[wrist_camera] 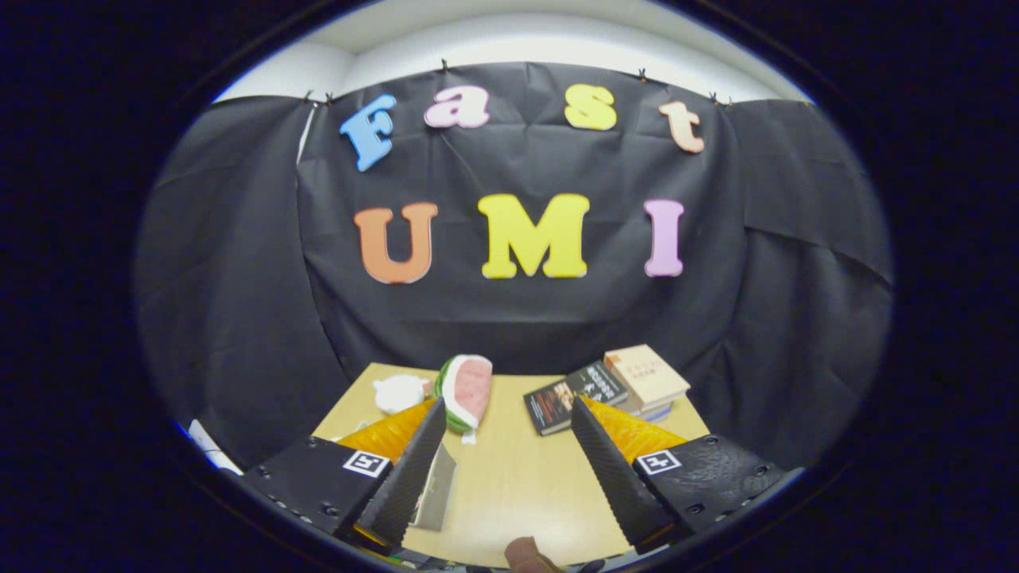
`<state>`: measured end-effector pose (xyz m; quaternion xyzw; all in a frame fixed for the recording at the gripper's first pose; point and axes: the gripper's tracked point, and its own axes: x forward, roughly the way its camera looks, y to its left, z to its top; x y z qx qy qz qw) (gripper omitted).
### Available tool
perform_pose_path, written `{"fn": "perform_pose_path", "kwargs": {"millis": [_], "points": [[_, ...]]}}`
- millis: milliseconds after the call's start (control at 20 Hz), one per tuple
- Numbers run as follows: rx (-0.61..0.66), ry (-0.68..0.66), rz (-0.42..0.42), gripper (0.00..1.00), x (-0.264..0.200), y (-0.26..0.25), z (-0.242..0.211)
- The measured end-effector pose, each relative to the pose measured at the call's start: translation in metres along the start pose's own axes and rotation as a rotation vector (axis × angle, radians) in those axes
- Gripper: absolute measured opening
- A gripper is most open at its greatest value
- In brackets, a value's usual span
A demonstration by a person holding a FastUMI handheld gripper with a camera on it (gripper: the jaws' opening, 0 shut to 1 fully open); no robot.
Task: Open the storage box then place both shoes into the box .Put the left shoe in first, then the right shoe, with the right side of both shoes facing outward in a uniform manner.
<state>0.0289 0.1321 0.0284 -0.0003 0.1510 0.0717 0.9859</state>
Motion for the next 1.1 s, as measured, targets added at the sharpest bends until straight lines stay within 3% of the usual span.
{"fn": "perform_pose_path", "kwargs": {"millis": [400, 1100], "points": [[0.018, -0.227, 0.051, 0.96, -0.038, -0.020, 0.031], [0.030, -0.167, -0.041, 0.96, -0.028, -0.032, 0.022]]}}
